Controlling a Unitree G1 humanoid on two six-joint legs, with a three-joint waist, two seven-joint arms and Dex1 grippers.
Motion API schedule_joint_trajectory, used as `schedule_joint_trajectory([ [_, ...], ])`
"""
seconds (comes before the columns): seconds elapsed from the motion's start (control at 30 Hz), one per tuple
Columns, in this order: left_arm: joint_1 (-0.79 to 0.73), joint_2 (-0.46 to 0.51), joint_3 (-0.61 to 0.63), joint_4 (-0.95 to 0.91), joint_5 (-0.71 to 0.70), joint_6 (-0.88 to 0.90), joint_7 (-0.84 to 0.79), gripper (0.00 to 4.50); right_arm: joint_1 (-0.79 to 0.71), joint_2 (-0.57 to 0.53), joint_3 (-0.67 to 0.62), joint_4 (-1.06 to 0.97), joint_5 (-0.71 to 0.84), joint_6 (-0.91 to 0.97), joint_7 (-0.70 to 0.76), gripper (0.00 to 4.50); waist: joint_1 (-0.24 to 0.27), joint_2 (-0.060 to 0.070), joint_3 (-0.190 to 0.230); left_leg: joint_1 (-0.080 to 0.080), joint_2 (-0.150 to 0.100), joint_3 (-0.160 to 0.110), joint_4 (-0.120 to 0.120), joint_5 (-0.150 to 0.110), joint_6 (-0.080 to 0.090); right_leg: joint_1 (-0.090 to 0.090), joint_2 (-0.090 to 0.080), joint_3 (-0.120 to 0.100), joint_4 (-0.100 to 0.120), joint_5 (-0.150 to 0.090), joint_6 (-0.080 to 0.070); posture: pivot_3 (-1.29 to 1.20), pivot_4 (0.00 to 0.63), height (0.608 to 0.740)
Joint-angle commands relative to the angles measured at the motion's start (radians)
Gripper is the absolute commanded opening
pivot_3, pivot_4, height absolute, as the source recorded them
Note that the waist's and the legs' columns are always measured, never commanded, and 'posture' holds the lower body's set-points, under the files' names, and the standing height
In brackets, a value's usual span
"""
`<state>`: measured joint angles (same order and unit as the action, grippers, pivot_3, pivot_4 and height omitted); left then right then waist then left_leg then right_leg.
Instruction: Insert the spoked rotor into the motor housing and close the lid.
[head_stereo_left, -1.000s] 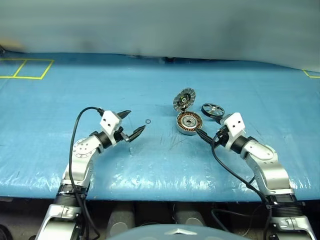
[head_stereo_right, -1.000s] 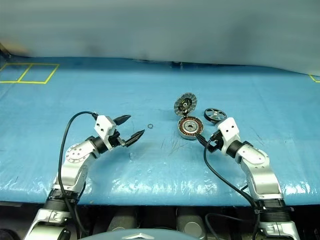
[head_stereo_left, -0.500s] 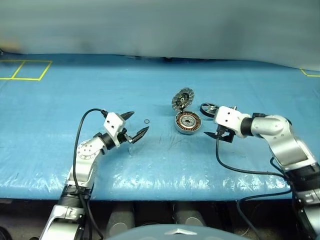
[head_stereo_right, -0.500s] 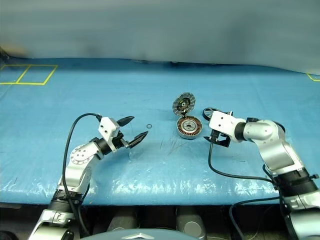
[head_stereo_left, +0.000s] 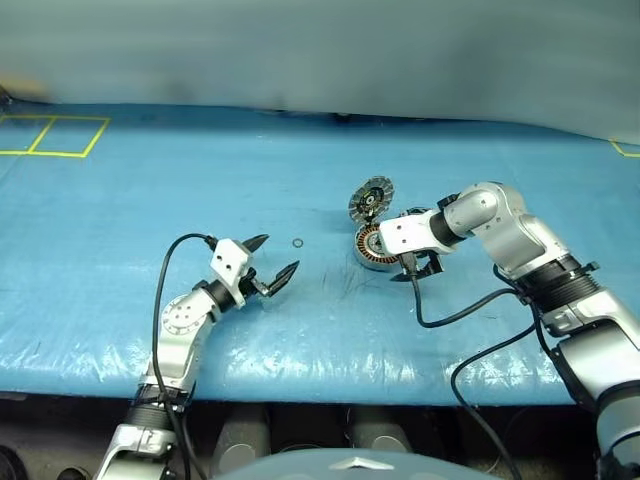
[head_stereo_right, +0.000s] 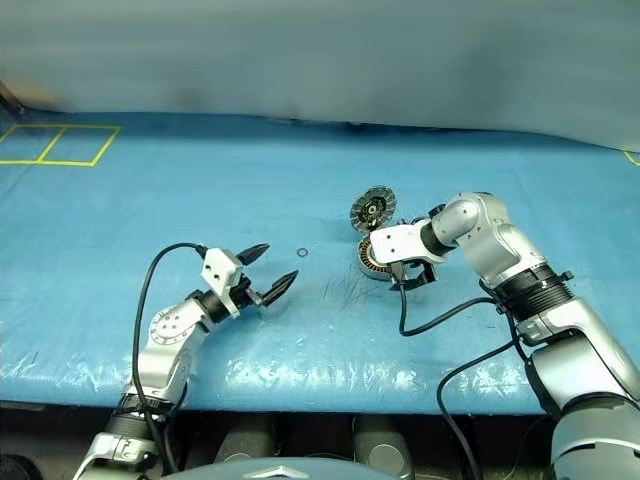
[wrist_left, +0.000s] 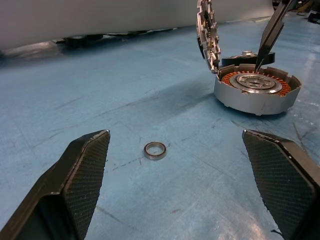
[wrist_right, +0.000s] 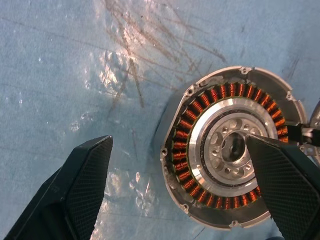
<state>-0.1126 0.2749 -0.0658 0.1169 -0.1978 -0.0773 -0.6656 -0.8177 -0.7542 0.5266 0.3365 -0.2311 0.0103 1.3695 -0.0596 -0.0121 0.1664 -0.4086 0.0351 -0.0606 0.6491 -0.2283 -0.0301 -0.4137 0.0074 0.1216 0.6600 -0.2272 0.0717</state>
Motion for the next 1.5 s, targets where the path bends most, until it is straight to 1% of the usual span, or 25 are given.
schedule_joint_trajectory([
  [0.03,0.008,-0.009,0.004,-0.041,-0.003,-0.027,0.014,4.50,-0.046,0.014,-0.007,0.039,-0.022,-0.041,0.012,4.46,-0.001,0.000,0.000,0.000,0.000,0.000,0.000,0.000,0.000,0.000,0.000,0.000,0.000,0.000,0.000,0.00,0.150,0.740],
  [0.27,0.022,-0.011,0.003,-0.046,-0.003,-0.028,0.022,4.50,-0.072,0.062,0.002,0.142,-0.055,-0.069,0.009,4.46,-0.004,0.000,0.000,0.001,0.000,0.000,0.000,0.000,0.000,0.000,0.000,0.000,0.001,0.000,0.000,0.00,0.150,0.740],
  [0.37,0.026,-0.011,0.002,-0.051,-0.003,-0.025,0.026,4.50,-0.081,0.088,0.020,0.210,-0.094,-0.083,-0.011,4.46,-0.005,0.000,0.000,0.001,0.000,0.000,0.000,0.000,0.000,0.000,0.000,0.000,0.001,0.000,0.000,0.00,0.150,0.740],
  [0.5,0.030,-0.009,0.003,-0.053,-0.004,-0.025,0.032,4.50,-0.073,0.107,0.019,0.233,-0.102,-0.083,0.000,4.46,-0.004,0.000,0.000,0.002,0.000,0.000,0.001,0.000,0.000,0.003,0.000,0.000,0.001,0.000,0.000,0.00,0.150,0.740],
  [0.53,0.032,-0.008,0.005,-0.054,-0.004,-0.025,0.033,4.50,-0.069,0.106,0.020,0.230,-0.107,-0.085,-0.003,4.06,-0.005,0.000,0.000,0.004,0.000,0.000,0.001,0.000,0.000,0.004,0.000,0.000,0.001,0.000,0.000,0.00,0.150,0.740],
  [0.57,0.034,-0.006,0.006,-0.055,-0.004,-0.024,0.034,4.50,-0.065,0.106,0.021,0.228,-0.110,-0.086,-0.005,3.87,-0.005,0.000,0.000,0.004,0.000,0.001,0.001,0.000,0.000,0.005,0.000,0.000,0.001,0.000,0.000,0.00,0.150,0.740],
  [0.63,0.037,-0.003,0.009,-0.057,-0.005,-0.024,0.035,4.50,-0.052,0.109,0.010,0.206,-0.114,-0.085,-0.030,3.20,-0.004,0.000,0.000,0.005,0.000,0.001,0.001,0.000,0.000,0.005,0.000,0.000,0.001,-0.001,0.002,0.00,0.150,0.740],
  [0.67,0.038,-0.001,0.010,-0.057,-0.005,-0.024,0.035,4.50,-0.045,0.111,0.004,0.193,-0.112,-0.082,-0.038,3.20,-0.003,0.000,0.000,0.005,0.000,0.001,0.001,0.000,0.000,0.005,0.000,0.000,0.001,-0.001,0.002,0.00,0.150,0.740],
  [0.8,0.037,0.005,0.017,-0.056,-0.006,-0.023,0.035,4.50,-0.002,0.108,-0.017,0.104,-0.087,-0.071,-0.038,2.21,-0.003,0.000,0.000,0.005,0.000,0.001,0.000,0.000,0.000,0.005,0.000,0.000,0.001,-0.001,0.001,0.00,0.150,0.740],
  [0.9,0.037,0.011,0.021,-0.055,-0.002,-0.022,0.037,4.50,0.047,0.127,-0.052,-0.003,-0.067,-0.023,-0.075,2.19,-0.007,0.000,0.000,0.005,0.001,0.001,-0.001,0.000,0.000,0.004,0.000,0.000,0.001,0.000,-0.001,0.00,0.150,0.740],
  [0.93,0.037,0.013,0.023,-0.056,-0.001,-0.020,0.037,4.50,0.078,0.134,-0.065,-0.073,-0.048,0.013,-0.076,2.19,-0.009,0.000,0.000,0.005,0.001,0.001,-0.002,0.000,0.000,0.004,0.001,0.000,0.001,0.000,-0.002,0.00,0.150,0.740],
  [1.0,0.038,0.015,0.029,-0.059,-0.006,-0.018,0.036,4.50,0.129,0.137,-0.078,-0.190,-0.019,0.068,-0.058,2.19,-0.010,0.000,0.000,0.005,0.001,0.001,-0.002,0.000,0.000,0.003,0.001,0.000,0.002,-0.001,-0.002,0.00,0.150,0.740],
  [1.2,0.050,0.026,0.048,-0.064,-0.009,-0.016,0.042,4.50,0.228,0.151,-0.077,-0.427,0.043,0.198,-0.032,2.19,-0.007,0.000,0.000,0.005,0.001,0.000,-0.001,0.000,0.000,0.003,0.001,0.000,0.003,-0.004,0.002,0.00,0.150,0.740],
  [1.33,0.063,0.030,0.057,-0.068,-0.009,-0.017,0.045,4.50,0.262,0.154,-0.061,-0.509,0.057,0.253,-0.037,2.19,-0.006,0.000,0.000,0.005,0.001,0.001,-0.001,0.000,0.000,0.003,0.001,0.000,0.003,-0.004,0.003,0.00,0.150,0.740],
  [1.5,0.080,0.032,0.065,-0.070,-0.008,-0.019,0.050,4.50,0.296,0.176,-0.021,-0.539,0.024,0.324,-0.091,2.19,-0.006,0.000,0.000,0.005,0.001,0.001,-0.001,0.000,-0.001,0.002,0.001,0.000,0.002,-0.004,0.003,0.00,0.150,0.740],
])
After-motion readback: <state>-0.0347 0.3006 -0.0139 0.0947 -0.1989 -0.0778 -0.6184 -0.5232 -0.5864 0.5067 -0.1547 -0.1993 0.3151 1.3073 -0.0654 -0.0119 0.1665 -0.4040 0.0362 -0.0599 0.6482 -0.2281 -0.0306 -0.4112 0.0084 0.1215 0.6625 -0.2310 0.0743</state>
